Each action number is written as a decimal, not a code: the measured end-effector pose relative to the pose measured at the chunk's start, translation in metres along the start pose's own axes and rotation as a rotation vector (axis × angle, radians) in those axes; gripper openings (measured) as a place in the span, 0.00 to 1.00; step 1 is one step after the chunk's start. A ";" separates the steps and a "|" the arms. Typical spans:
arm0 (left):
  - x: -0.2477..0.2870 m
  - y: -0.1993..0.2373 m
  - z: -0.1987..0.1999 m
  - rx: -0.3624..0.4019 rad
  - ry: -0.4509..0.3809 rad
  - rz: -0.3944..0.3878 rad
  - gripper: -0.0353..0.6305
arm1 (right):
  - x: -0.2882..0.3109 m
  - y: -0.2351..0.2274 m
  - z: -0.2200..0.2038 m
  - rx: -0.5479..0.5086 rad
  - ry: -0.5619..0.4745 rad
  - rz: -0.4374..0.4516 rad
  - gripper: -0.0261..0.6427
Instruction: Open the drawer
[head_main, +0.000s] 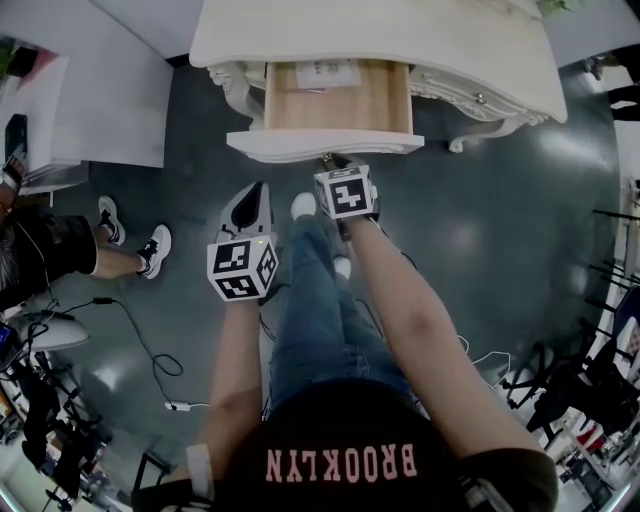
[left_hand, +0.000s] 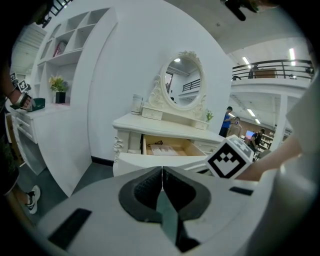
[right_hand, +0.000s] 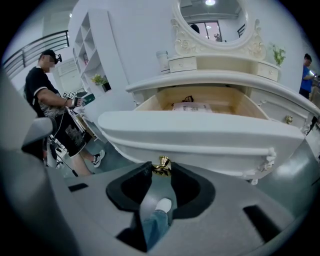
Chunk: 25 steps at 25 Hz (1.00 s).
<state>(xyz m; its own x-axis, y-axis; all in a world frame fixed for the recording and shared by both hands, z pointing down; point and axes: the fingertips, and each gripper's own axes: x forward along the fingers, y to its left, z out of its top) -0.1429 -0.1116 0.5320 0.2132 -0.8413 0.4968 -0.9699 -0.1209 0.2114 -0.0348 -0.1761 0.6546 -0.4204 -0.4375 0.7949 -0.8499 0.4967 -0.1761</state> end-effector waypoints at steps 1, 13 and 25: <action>-0.002 -0.001 0.000 0.002 -0.001 0.000 0.06 | -0.001 0.000 0.000 0.001 -0.002 -0.001 0.20; -0.020 -0.027 0.007 0.052 -0.042 -0.021 0.06 | -0.032 -0.008 -0.008 -0.008 -0.036 -0.024 0.03; -0.048 -0.066 0.019 0.082 -0.093 -0.048 0.06 | -0.104 -0.023 -0.013 -0.012 -0.135 -0.040 0.03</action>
<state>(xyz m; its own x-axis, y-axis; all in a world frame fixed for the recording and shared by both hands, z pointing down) -0.0919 -0.0730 0.4778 0.2511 -0.8784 0.4066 -0.9661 -0.2013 0.1617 0.0327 -0.1326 0.5841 -0.4260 -0.5537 0.7155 -0.8633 0.4852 -0.1386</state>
